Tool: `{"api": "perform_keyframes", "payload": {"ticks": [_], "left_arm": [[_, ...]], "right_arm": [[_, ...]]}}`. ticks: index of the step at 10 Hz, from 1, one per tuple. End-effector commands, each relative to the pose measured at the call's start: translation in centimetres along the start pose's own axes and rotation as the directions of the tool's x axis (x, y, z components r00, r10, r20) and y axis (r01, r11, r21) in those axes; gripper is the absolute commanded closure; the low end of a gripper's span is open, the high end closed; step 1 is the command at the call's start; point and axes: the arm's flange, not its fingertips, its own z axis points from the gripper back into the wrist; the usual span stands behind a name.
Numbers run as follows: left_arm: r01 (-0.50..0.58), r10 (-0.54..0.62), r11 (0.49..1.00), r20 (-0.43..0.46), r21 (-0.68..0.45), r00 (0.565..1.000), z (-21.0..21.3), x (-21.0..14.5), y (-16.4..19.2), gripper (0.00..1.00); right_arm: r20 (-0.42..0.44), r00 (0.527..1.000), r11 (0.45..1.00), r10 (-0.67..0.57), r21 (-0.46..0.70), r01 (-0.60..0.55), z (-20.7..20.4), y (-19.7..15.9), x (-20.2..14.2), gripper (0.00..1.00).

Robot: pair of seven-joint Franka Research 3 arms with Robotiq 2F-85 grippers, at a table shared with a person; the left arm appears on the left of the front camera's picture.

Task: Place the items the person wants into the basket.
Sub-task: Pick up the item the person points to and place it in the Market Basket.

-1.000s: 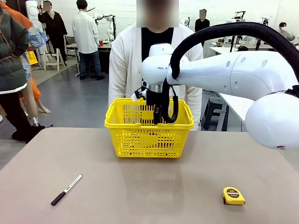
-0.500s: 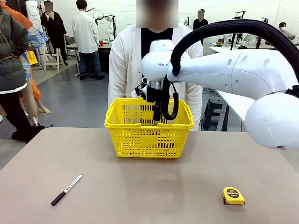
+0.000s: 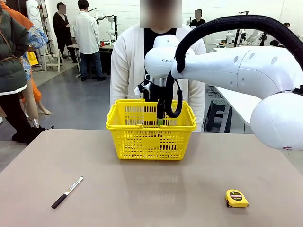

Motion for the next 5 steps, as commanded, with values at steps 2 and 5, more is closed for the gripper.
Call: {"api": "perform_keyframes", "payload": {"ticks": [2,5], "left_arm": [[0.019,-0.019,1.000,0.023,-0.002,1.000,0.2,0.1,0.0,0.00],[0.019,-0.019,1.000,0.023,-0.002,1.000,0.2,0.1,0.0,0.00]], "right_arm": [[0.054,0.996,0.997,-0.067,-0.024,0.069,6.3,6.8,-5.8,0.00],[0.171,0.959,0.964,-0.225,-0.103,0.244,12.2,13.3,-16.4,0.00]]}}
